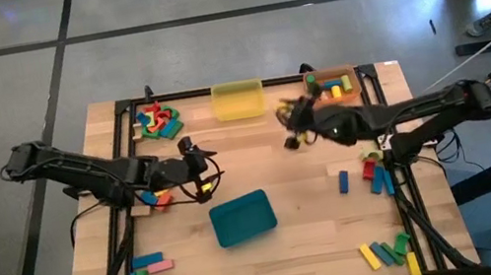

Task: Sort blocks by size
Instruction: Put the yellow cylindrical block into the orange bin, then put the green cylindrical block into the orange bin

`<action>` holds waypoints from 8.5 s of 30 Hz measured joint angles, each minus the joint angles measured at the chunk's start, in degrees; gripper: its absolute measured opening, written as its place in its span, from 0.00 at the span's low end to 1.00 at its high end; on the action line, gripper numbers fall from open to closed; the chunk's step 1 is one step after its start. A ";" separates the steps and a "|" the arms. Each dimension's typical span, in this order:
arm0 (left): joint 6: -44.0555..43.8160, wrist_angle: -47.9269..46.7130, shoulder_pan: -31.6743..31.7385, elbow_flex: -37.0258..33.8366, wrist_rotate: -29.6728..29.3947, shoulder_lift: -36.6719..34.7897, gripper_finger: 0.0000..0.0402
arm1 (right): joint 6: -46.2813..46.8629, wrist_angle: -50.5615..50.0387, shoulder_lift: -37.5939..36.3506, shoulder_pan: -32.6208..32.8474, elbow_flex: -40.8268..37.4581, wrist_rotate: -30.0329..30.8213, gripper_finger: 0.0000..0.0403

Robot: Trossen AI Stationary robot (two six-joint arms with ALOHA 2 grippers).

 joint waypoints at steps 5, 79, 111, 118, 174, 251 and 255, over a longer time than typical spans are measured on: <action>-0.58 0.27 0.00 0.03 0.05 0.32 0.66 | 5.51 -10.56 -1.27 -10.28 -0.02 -1.82 0.34; 0.50 -6.71 -11.12 7.74 6.30 3.92 0.66 | 19.65 -7.39 3.52 2.65 -0.87 -31.09 0.65; -88.30 -59.38 -37.53 29.17 37.06 27.58 0.66 | 29.61 20.50 19.04 24.24 -0.92 -23.25 0.65; -99.80 -52.97 -41.54 23.17 43.40 27.58 0.66 | 33.56 24.25 21.46 25.12 -0.92 -22.38 0.65; -94.16 -35.17 -47.04 13.21 41.55 31.45 0.42 | 33.40 28.71 21.64 27.84 -0.92 -19.90 0.65; 1.09 5.96 1.44 20.53 19.95 13.07 0.31 | 10.57 41.03 21.57 18.15 -0.87 -14.53 0.52; 2.92 5.76 1.44 20.53 19.71 13.13 0.31 | 11.30 40.88 21.55 17.42 -0.87 -14.52 0.35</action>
